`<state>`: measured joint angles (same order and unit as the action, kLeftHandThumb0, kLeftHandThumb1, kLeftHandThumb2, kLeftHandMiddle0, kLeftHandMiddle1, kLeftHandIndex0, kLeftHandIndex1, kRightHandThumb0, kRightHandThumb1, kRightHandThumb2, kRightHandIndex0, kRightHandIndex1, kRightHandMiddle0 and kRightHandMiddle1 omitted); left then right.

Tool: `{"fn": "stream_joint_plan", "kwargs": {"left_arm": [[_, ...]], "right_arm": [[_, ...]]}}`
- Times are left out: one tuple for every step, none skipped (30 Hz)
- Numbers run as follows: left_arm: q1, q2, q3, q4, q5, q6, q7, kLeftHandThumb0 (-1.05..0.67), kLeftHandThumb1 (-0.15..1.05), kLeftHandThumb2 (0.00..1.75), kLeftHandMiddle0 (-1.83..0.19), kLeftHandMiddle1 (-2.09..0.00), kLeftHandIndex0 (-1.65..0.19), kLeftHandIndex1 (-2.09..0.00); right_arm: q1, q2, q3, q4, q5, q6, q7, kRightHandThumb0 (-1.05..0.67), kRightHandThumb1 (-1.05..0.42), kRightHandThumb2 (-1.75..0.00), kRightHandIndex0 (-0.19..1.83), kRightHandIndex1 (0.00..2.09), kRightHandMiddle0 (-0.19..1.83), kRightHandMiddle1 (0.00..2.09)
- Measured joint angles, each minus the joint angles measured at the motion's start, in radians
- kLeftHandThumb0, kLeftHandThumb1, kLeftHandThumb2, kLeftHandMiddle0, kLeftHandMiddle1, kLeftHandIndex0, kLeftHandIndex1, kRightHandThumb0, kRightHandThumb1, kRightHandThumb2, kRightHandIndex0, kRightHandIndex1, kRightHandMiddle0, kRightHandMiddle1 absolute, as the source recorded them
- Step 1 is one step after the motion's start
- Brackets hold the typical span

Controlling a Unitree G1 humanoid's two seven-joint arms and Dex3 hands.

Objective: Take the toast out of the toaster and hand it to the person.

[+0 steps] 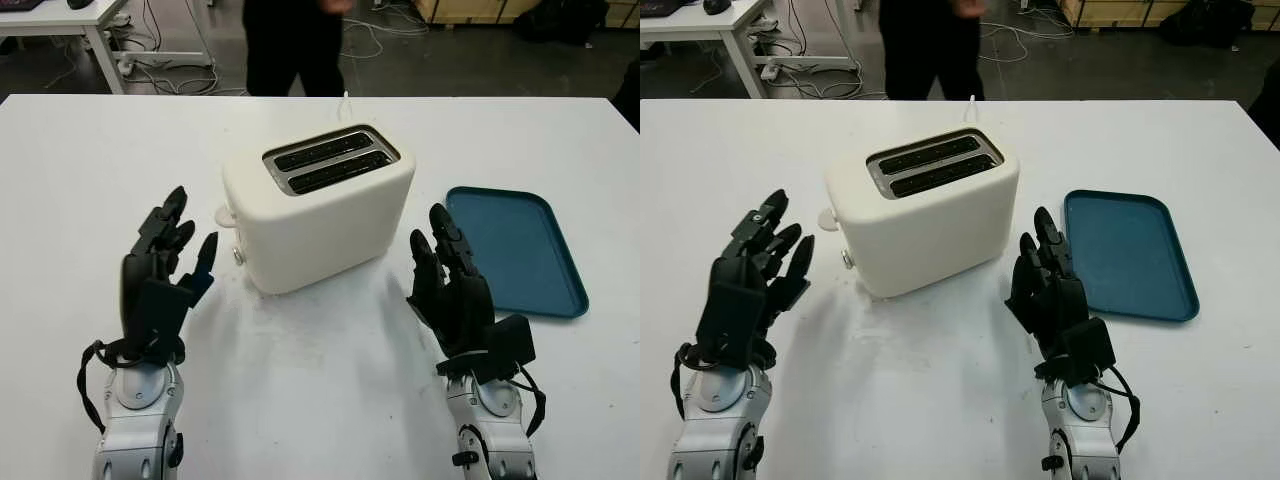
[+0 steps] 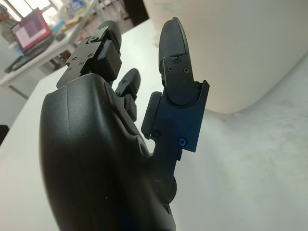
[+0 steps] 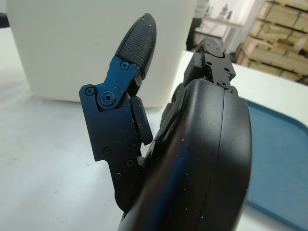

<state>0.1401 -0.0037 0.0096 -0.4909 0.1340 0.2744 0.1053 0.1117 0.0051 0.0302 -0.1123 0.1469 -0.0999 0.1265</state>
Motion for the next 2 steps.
{"fn": "stream_joint_plan", "kwargs": {"left_arm": [[0.001,0.0,-0.001,0.008,0.0,0.0,0.0,-0.57,0.92,0.53,-0.17,-0.48,-0.33,-0.01],[0.001,0.0,-0.001,0.016,0.0,0.0,0.0,-0.59,0.92,0.53,-0.17,-0.49,-0.33,-0.01]], "right_arm": [[-0.001,0.0,-0.003,0.0,-0.001,0.0,0.0,-0.7,-0.92,-0.78,0.0,0.0,0.0,0.0],[-0.001,0.001,-0.005,0.0,-0.001,0.0,-0.001,-0.68,-0.92,-0.79,0.0,0.0,0.0,0.0]]}}
